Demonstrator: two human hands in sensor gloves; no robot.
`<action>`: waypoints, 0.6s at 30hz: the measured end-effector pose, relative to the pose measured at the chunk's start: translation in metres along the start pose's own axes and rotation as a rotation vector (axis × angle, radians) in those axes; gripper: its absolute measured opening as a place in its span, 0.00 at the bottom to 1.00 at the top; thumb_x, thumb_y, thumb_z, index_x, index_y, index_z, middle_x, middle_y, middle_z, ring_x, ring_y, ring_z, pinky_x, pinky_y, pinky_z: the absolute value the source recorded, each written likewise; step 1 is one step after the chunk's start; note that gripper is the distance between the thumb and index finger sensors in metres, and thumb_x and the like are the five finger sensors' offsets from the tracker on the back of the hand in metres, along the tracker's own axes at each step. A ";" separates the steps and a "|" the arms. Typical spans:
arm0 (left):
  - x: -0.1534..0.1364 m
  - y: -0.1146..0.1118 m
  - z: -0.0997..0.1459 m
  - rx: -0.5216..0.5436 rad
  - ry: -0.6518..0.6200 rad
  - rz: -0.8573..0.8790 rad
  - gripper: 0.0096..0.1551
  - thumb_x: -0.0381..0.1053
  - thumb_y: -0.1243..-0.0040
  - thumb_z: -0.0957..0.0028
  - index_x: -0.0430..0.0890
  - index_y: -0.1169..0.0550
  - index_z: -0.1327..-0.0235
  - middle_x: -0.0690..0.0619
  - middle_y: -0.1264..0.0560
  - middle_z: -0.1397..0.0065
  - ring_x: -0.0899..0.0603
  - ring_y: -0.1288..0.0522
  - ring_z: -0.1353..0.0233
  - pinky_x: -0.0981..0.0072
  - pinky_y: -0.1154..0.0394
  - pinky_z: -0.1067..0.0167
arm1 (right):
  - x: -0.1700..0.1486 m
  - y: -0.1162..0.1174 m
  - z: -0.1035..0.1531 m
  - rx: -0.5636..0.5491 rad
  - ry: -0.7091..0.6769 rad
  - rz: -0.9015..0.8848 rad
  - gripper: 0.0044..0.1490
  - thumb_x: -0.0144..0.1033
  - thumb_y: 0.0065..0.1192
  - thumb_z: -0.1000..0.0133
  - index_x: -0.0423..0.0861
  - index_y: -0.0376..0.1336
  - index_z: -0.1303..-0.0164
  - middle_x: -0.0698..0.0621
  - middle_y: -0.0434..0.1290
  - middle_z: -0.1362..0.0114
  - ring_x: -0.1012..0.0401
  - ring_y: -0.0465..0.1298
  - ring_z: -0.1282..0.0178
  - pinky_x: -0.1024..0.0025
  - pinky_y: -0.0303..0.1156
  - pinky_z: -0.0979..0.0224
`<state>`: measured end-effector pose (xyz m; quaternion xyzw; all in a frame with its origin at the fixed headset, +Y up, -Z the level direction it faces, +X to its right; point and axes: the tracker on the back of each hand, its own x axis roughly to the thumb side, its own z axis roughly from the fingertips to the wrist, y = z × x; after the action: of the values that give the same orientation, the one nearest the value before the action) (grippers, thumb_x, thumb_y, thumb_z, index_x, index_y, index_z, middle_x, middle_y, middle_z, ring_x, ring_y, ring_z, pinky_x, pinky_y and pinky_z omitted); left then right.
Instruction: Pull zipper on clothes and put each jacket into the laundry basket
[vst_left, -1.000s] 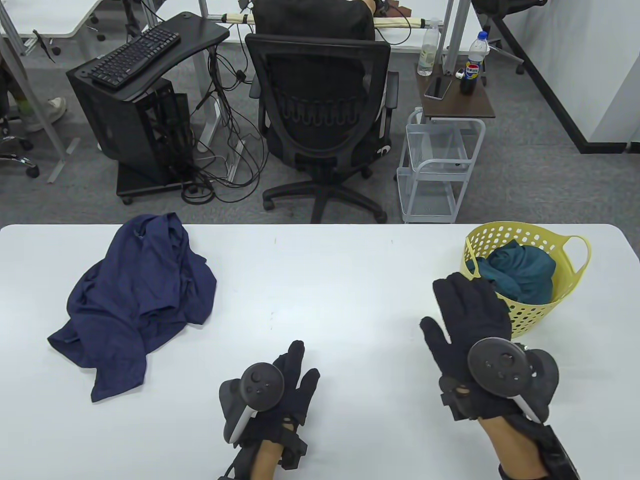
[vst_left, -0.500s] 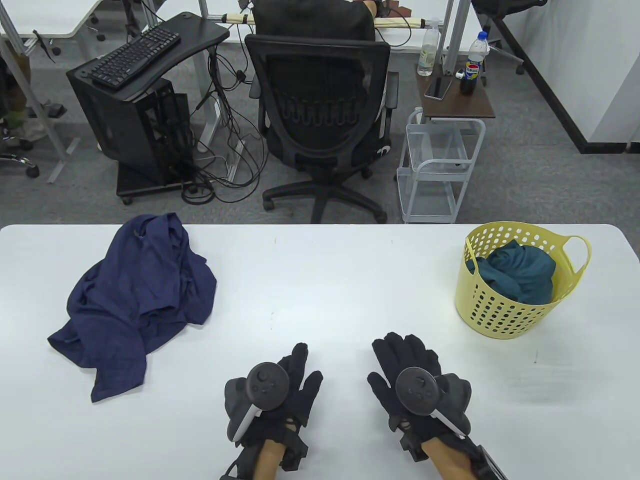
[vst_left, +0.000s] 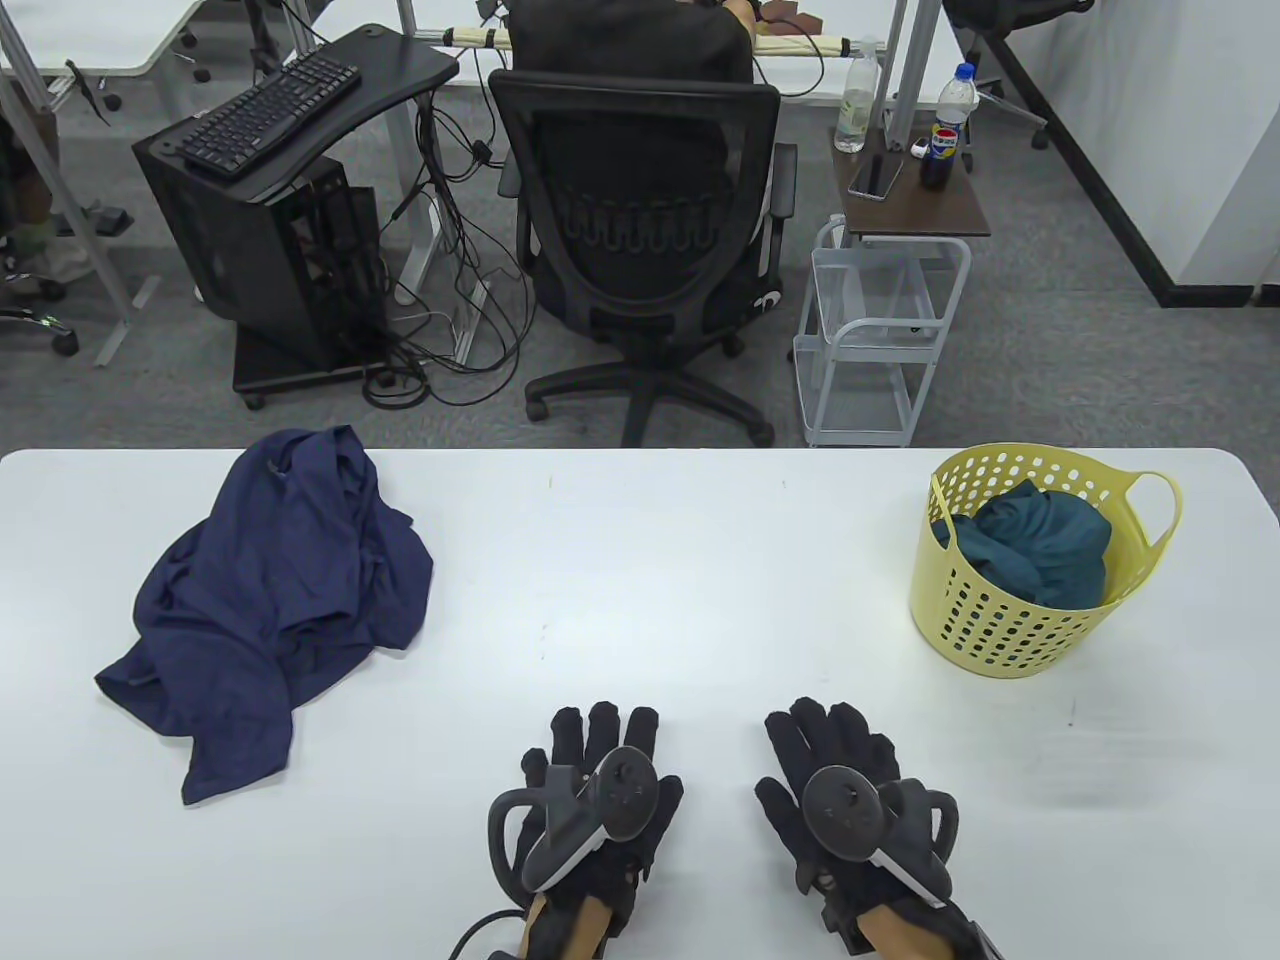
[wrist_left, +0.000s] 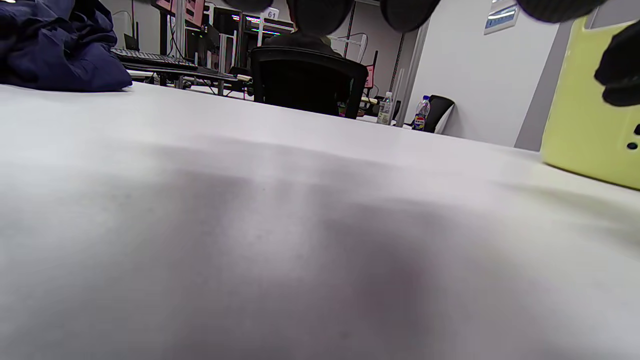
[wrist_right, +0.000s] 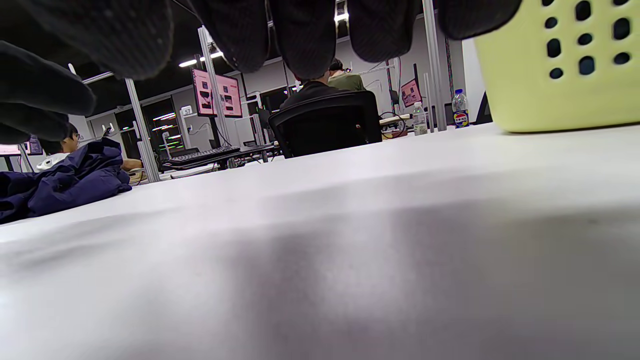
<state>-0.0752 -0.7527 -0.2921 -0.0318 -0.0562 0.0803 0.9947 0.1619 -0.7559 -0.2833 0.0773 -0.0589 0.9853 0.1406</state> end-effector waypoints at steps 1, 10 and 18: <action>0.001 -0.002 0.000 -0.005 0.005 -0.014 0.45 0.75 0.52 0.57 0.64 0.43 0.23 0.52 0.50 0.14 0.32 0.54 0.18 0.24 0.51 0.33 | 0.000 0.000 0.000 0.001 -0.001 0.000 0.42 0.59 0.59 0.43 0.56 0.55 0.19 0.50 0.57 0.11 0.38 0.56 0.15 0.31 0.54 0.23; -0.004 -0.006 -0.002 -0.038 0.026 -0.006 0.45 0.75 0.52 0.57 0.65 0.43 0.23 0.53 0.53 0.13 0.33 0.58 0.18 0.23 0.56 0.33 | 0.003 0.001 0.001 0.017 -0.007 0.001 0.42 0.59 0.59 0.43 0.56 0.55 0.19 0.50 0.56 0.11 0.38 0.56 0.15 0.31 0.55 0.24; -0.037 0.022 -0.016 0.037 0.165 0.013 0.44 0.75 0.53 0.56 0.66 0.42 0.24 0.54 0.49 0.13 0.34 0.50 0.17 0.28 0.47 0.31 | 0.005 -0.004 0.003 0.002 -0.014 -0.024 0.42 0.59 0.59 0.43 0.56 0.55 0.19 0.50 0.56 0.11 0.38 0.56 0.15 0.31 0.54 0.23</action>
<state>-0.1131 -0.7380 -0.3134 -0.0204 0.0279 0.0847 0.9958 0.1584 -0.7514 -0.2794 0.0848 -0.0580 0.9831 0.1517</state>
